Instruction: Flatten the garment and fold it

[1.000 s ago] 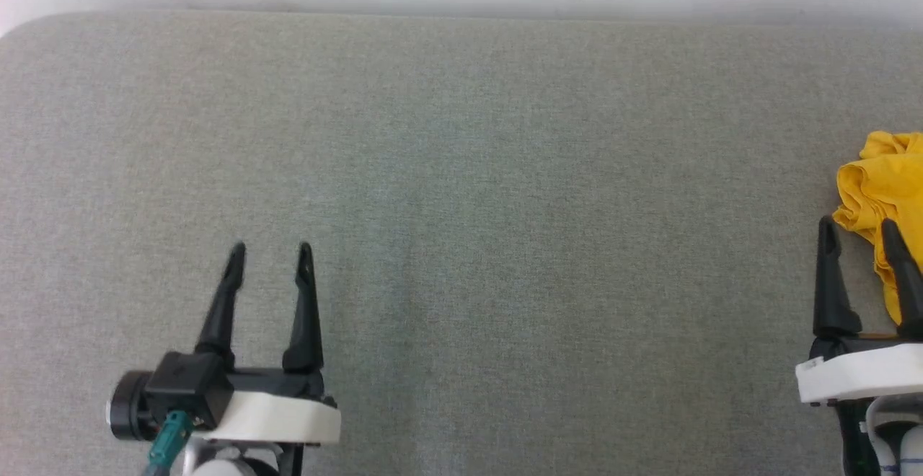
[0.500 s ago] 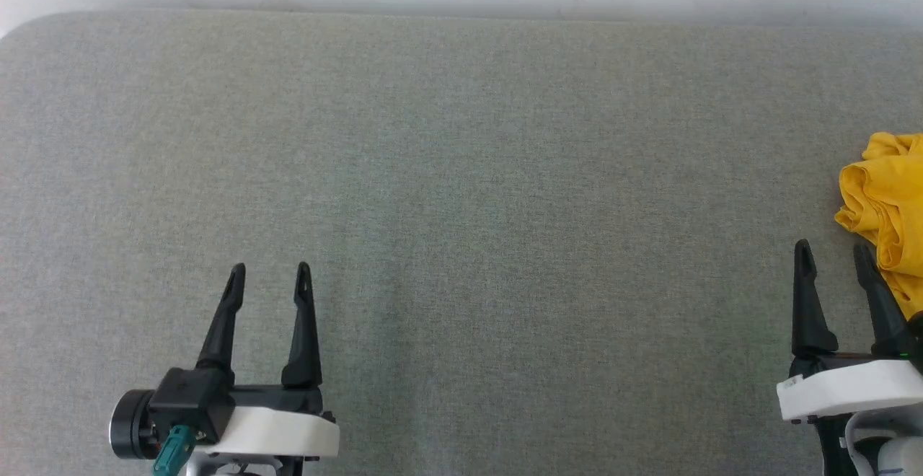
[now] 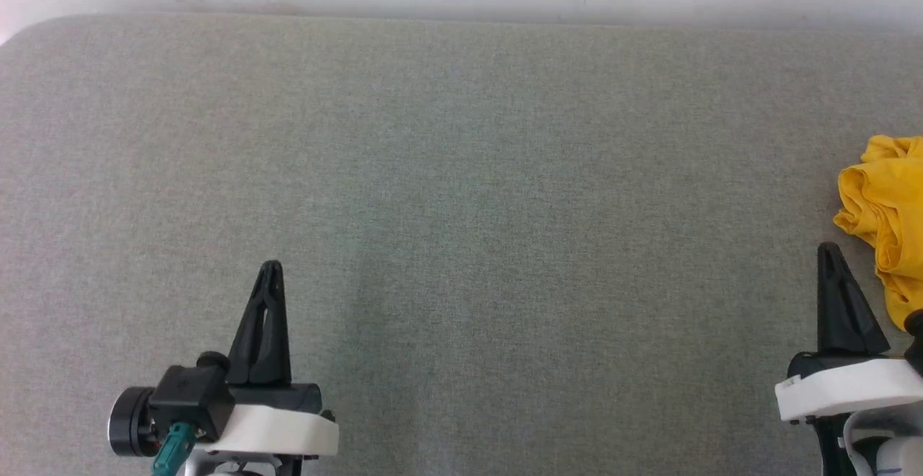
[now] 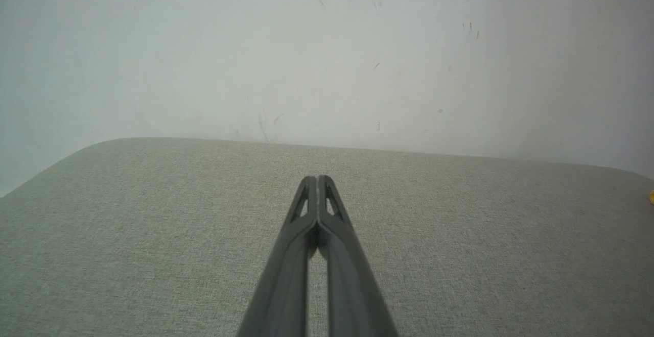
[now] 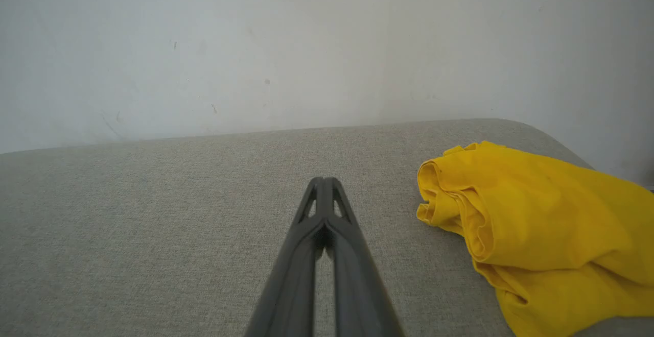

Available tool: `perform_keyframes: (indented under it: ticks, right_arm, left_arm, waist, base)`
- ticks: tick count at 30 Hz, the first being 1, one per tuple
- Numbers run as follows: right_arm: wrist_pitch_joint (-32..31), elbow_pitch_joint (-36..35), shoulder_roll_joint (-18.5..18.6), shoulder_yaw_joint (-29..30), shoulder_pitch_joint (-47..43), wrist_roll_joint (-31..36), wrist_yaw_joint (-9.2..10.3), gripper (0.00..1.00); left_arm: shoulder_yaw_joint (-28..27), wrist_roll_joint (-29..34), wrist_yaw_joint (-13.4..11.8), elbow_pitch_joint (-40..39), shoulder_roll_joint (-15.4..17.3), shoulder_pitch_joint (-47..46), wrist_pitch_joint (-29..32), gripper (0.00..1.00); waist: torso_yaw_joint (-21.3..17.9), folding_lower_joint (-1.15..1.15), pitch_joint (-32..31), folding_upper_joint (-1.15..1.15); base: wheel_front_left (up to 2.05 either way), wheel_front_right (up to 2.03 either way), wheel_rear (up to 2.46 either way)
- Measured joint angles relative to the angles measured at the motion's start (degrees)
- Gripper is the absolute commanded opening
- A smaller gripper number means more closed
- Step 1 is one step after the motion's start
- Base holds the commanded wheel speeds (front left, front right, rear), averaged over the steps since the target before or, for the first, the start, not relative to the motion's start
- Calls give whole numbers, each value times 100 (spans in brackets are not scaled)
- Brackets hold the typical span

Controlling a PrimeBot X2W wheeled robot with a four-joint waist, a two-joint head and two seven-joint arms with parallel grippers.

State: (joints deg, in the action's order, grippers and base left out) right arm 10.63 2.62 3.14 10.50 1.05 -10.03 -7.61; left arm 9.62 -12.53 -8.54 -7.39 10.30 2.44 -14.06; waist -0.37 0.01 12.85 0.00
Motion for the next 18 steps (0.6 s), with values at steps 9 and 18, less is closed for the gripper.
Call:
perform_keyframes:
  ticks: [9,18]
  right_arm:
    - [-60,-5,0,-97,0,55,0,0]
    - [-152,-18,0,-162,-1,121,0,0]
  left_arm:
    - [-58,55,52,48,-59,-6,100,0]
    - [-127,193,112,99,-110,-8,202,0]
  waist:
    - [2,0,-96,0]
    - [5,0,-192,0]
  base:
    - [0,0,0]
    - [0,0,0]
